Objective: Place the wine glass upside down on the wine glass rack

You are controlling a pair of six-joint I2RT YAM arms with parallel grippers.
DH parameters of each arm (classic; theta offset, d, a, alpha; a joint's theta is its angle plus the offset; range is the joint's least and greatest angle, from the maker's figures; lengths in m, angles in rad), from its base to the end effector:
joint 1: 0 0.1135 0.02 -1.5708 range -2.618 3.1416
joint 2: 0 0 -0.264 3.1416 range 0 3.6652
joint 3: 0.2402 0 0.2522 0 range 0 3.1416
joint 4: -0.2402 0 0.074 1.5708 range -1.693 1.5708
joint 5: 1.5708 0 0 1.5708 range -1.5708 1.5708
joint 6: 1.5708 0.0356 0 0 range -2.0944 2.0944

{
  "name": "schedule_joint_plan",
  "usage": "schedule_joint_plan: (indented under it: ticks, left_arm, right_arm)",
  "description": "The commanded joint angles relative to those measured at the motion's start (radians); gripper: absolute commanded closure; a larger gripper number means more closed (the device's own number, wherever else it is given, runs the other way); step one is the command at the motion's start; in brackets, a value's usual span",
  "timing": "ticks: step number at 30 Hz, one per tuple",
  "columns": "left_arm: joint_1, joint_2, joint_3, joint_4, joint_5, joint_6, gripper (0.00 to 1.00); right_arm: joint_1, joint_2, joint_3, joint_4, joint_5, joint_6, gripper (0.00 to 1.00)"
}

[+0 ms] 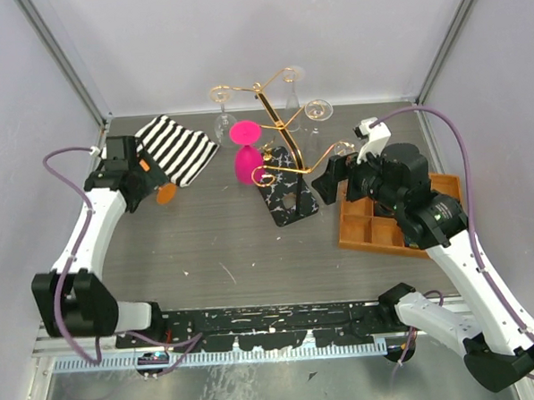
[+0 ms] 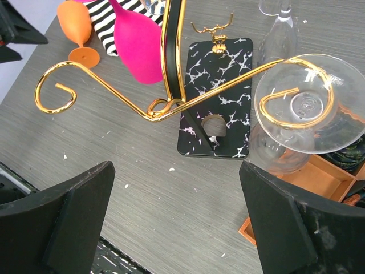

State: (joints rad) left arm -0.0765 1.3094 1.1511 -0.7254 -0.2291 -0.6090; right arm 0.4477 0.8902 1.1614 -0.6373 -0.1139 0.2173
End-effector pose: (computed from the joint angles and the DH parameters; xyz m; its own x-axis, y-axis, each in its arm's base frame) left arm 0.2719 -0.0127 0.3052 -0.5927 -0.5133 -0.6207 -0.4977 0.8393 -0.2188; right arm 0.1568 0.0798 0.4030 -0.4285 0.0319 -0.9030 -0.4438 0.8631 0.2410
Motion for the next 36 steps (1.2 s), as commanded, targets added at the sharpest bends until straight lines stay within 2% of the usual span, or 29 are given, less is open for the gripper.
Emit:
schedule_joint_plan:
  ticks: [1, 5, 13, 17, 20, 36]
  left_arm:
    - [0.09, 0.105, 0.037, 0.115, 0.153, -0.037, 0.01]
    - [0.132, 0.198, 0.066, 0.174, 0.213, -0.074, 0.03]
    - [0.156, 0.309, 0.08, 0.265, 0.176, -0.136, 0.07]
    - [0.163, 0.351, 0.092, 0.279, 0.146, -0.154, 0.12]
    - [0.165, 0.377, 0.088, 0.3, 0.149, -0.169, 0.2]
    - [0.165, 0.502, 0.067, 0.384, 0.183, -0.193, 0.38]
  right_arm:
    - [-0.002, -0.011, 0.0, 0.027, -0.025, 0.012, 0.03]
    - [-0.002, -0.007, -0.024, 0.036, -0.04, 0.022, 0.03]
    - [-0.003, 0.001, -0.049, 0.046, -0.067, 0.034, 0.03]
    - [-0.003, -0.004, -0.056, 0.046, -0.066, 0.034, 0.03]
    - [-0.002, -0.002, -0.064, 0.047, -0.061, 0.034, 0.03]
    - [-0.002, 0.019, -0.068, 0.05, -0.072, 0.033, 0.03]
